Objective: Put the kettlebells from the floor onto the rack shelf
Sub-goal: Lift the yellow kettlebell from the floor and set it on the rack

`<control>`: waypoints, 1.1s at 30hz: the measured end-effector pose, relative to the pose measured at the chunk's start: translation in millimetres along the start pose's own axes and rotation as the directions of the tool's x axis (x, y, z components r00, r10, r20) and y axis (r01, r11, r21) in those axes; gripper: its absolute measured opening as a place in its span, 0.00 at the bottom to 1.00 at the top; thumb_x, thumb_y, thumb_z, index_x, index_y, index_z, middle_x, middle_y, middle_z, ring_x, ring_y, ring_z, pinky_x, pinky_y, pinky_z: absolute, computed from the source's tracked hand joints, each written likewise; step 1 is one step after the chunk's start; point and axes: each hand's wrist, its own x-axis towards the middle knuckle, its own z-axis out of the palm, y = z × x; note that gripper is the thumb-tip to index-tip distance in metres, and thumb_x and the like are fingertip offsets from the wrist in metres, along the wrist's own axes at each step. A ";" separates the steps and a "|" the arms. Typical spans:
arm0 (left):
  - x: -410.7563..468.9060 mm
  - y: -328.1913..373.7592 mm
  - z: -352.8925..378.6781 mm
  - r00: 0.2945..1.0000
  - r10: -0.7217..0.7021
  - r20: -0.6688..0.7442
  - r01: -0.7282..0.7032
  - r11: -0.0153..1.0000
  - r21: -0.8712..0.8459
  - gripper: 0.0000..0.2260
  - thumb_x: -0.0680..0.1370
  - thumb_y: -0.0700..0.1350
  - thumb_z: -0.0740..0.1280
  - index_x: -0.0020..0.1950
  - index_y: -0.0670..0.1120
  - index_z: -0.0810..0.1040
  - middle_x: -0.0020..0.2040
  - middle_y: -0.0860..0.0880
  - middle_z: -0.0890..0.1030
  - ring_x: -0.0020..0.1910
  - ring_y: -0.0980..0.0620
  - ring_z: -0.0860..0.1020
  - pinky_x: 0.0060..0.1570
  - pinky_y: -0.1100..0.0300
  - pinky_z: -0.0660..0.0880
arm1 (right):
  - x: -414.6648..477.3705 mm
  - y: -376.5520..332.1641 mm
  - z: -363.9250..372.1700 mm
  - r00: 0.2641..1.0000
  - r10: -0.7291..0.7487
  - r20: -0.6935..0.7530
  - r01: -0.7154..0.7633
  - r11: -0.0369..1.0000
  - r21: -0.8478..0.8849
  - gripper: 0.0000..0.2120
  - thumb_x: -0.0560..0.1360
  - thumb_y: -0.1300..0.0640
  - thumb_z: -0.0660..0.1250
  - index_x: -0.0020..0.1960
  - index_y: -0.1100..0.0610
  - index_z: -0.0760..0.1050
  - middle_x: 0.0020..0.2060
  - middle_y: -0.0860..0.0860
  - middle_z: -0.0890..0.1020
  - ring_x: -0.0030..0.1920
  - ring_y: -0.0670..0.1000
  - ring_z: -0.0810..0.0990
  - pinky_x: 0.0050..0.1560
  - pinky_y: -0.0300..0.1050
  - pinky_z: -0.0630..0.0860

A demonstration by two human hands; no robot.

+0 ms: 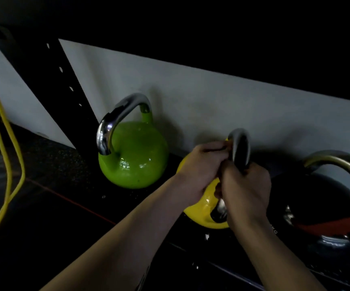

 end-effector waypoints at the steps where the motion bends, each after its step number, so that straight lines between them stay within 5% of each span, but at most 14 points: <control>1: 4.9 0.5 -2.2 0.996 0.089 -0.005 -0.088 0.987 0.133 0.12 0.79 0.36 0.62 0.57 0.35 0.82 0.54 0.26 0.79 0.50 0.42 0.76 0.52 0.49 0.69 | 5.5 -0.6 1.1 1.000 0.020 -0.007 -0.020 1.000 -0.004 0.12 0.68 0.53 0.66 0.30 0.61 0.78 0.18 0.54 0.78 0.18 0.48 0.78 0.21 0.39 0.70; 3: 10.6 4.1 -10.5 0.960 0.280 0.003 -0.253 0.861 0.441 0.15 0.78 0.34 0.60 0.59 0.39 0.83 0.57 0.35 0.83 0.57 0.48 0.80 0.62 0.53 0.73 | 18.8 -6.4 7.0 0.999 0.040 0.013 -0.040 0.999 0.020 0.16 0.69 0.55 0.67 0.26 0.61 0.76 0.16 0.52 0.78 0.17 0.48 0.78 0.21 0.38 0.70; 6: 9.5 -6.5 -27.9 0.915 0.402 0.042 -0.338 0.704 0.624 0.22 0.73 0.34 0.63 0.66 0.45 0.79 0.66 0.45 0.80 0.67 0.48 0.75 0.68 0.49 0.70 | 34.2 -16.6 16.8 0.997 0.049 0.065 -0.051 0.998 0.030 0.18 0.71 0.56 0.68 0.23 0.60 0.73 0.12 0.46 0.74 0.14 0.42 0.73 0.17 0.33 0.64; 9: -0.7 -38.8 -43.9 0.983 0.181 0.018 -0.135 0.659 0.740 0.40 0.63 0.50 0.63 0.75 0.65 0.62 0.81 0.47 0.56 0.79 0.42 0.54 0.72 0.40 0.61 | 37.9 -20.1 26.3 0.990 0.089 0.113 -0.099 0.992 0.085 0.17 0.69 0.58 0.68 0.22 0.59 0.72 0.13 0.49 0.73 0.15 0.46 0.72 0.20 0.37 0.67; 11: -7.6 -60.9 -51.3 0.998 0.020 0.058 -0.058 0.598 0.799 0.49 0.61 0.47 0.66 0.68 0.81 0.42 0.81 0.55 0.37 0.80 0.42 0.37 0.73 0.36 0.56 | 38.7 -19.4 28.4 0.989 0.092 0.114 -0.101 0.992 0.081 0.18 0.68 0.56 0.68 0.21 0.59 0.72 0.16 0.52 0.75 0.19 0.53 0.75 0.25 0.45 0.72; 15: -6.9 -92.5 -43.8 0.973 0.208 0.095 -0.188 0.493 0.849 0.60 0.60 0.59 0.79 0.71 0.72 0.33 0.80 0.47 0.33 0.77 0.44 0.29 0.76 0.40 0.42 | 39.1 -21.2 26.9 0.986 0.072 0.150 -0.079 0.996 0.043 0.23 0.70 0.52 0.65 0.19 0.59 0.73 0.20 0.58 0.79 0.24 0.59 0.80 0.32 0.54 0.79; 19: -0.7 -104.3 -34.0 0.912 0.406 0.056 -0.262 0.474 0.841 0.60 0.58 0.61 0.78 0.70 0.75 0.32 0.78 0.57 0.39 0.78 0.50 0.31 0.75 0.33 0.45 | 43.5 -24.3 23.2 0.976 0.049 0.213 -0.049 0.999 -0.008 0.18 0.72 0.52 0.65 0.35 0.68 0.77 0.33 0.67 0.84 0.36 0.67 0.84 0.37 0.64 0.80; 22: -1.1 -106.9 -29.4 0.913 0.407 0.009 -0.231 0.499 0.835 0.60 0.58 0.61 0.79 0.69 0.77 0.32 0.80 0.54 0.40 0.80 0.49 0.35 0.74 0.32 0.50 | 50.1 -25.3 19.0 0.966 0.034 0.258 -0.027 0.999 -0.034 0.17 0.73 0.54 0.65 0.41 0.70 0.78 0.37 0.66 0.84 0.38 0.67 0.84 0.38 0.63 0.81; 26: -0.7 -107.3 -25.5 0.922 0.388 0.000 -0.221 0.526 0.821 0.59 0.59 0.60 0.79 0.69 0.78 0.34 0.81 0.50 0.40 0.80 0.46 0.37 0.75 0.34 0.50 | 47.9 -23.9 16.6 0.963 0.081 0.256 -0.082 0.997 -0.005 0.15 0.73 0.55 0.65 0.31 0.63 0.73 0.26 0.58 0.78 0.27 0.59 0.78 0.29 0.52 0.75; 33: 5.7 -99.2 -40.5 0.921 0.377 0.094 -0.289 0.502 0.815 0.55 0.60 0.59 0.79 0.72 0.71 0.41 0.82 0.48 0.43 0.80 0.52 0.35 0.73 0.35 0.58 | 41.5 -27.0 28.9 0.977 0.131 0.166 -0.153 0.980 0.124 0.14 0.72 0.53 0.65 0.35 0.63 0.74 0.37 0.70 0.83 0.35 0.65 0.82 0.37 0.66 0.81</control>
